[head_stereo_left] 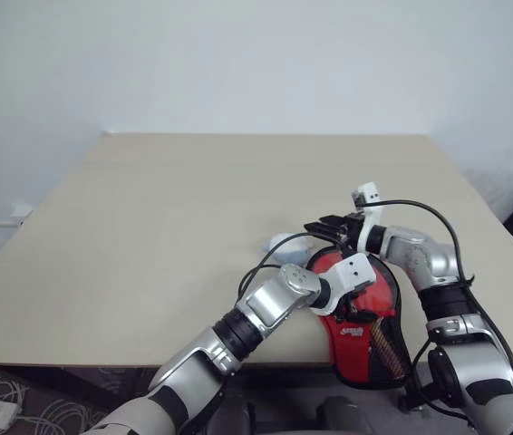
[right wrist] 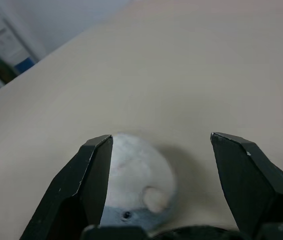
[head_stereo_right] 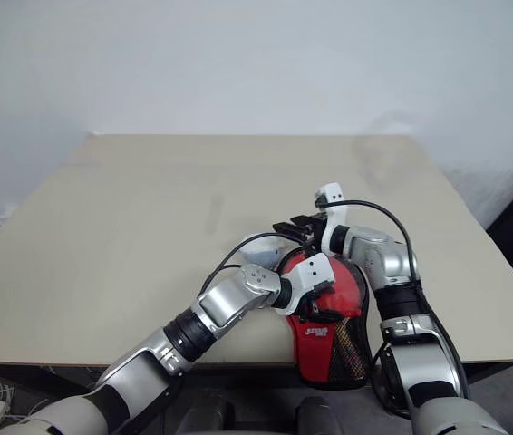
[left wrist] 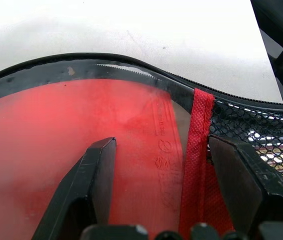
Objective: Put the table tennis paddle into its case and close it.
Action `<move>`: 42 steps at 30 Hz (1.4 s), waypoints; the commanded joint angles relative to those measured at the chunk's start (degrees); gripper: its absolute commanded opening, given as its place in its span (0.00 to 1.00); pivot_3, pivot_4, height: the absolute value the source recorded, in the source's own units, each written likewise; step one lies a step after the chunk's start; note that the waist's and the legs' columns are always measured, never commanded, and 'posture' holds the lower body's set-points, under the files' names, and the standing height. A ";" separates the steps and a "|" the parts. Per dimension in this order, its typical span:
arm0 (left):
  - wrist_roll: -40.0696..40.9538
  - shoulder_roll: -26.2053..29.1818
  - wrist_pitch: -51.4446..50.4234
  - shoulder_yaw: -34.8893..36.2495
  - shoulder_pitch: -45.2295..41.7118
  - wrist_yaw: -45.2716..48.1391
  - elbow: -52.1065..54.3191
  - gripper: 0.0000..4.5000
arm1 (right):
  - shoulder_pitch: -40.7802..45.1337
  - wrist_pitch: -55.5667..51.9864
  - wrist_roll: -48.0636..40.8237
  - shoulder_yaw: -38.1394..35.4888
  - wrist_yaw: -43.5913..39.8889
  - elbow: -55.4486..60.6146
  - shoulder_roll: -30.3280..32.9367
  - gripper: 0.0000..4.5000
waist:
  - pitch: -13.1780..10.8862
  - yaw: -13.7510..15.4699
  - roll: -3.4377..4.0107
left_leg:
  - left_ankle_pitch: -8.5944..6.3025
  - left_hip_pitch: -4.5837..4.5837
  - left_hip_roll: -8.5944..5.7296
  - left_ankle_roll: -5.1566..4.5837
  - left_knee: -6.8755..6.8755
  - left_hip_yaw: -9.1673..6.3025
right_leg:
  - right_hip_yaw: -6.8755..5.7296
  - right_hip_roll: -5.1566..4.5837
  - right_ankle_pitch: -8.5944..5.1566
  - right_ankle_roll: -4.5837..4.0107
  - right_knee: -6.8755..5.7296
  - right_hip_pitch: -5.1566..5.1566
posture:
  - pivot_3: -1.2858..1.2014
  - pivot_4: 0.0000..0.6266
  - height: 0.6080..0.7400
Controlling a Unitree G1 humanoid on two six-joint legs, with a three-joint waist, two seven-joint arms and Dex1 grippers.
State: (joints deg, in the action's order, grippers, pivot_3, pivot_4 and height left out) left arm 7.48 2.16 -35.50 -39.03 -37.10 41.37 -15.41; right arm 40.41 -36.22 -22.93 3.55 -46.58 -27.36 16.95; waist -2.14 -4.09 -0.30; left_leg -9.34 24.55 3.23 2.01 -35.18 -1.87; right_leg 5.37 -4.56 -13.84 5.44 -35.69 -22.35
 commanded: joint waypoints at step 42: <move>-4.87 -1.18 -6.20 0.95 2.51 1.01 -4.90 0.69 | 15.09 14.14 6.81 -12.22 16.02 -23.61 -8.55 0.01 | 0.03 -0.03 -0.01 | 0.00 -0.01 0.00 0.02 -0.04 -0.16 | -0.07 0.06 0.01 0.00 -0.11 0.06 | 0.52 0.00 1.00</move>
State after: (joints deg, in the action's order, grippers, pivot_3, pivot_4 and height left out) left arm 4.89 0.10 -37.73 -36.32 -36.23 42.44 -15.56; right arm 52.27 -26.72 -14.58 -5.09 -34.76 -50.38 8.38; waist -2.11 -4.12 -0.31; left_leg -9.33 24.54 3.23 2.02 -35.22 -2.03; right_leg 5.30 -4.50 -13.83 5.44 -35.79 -22.30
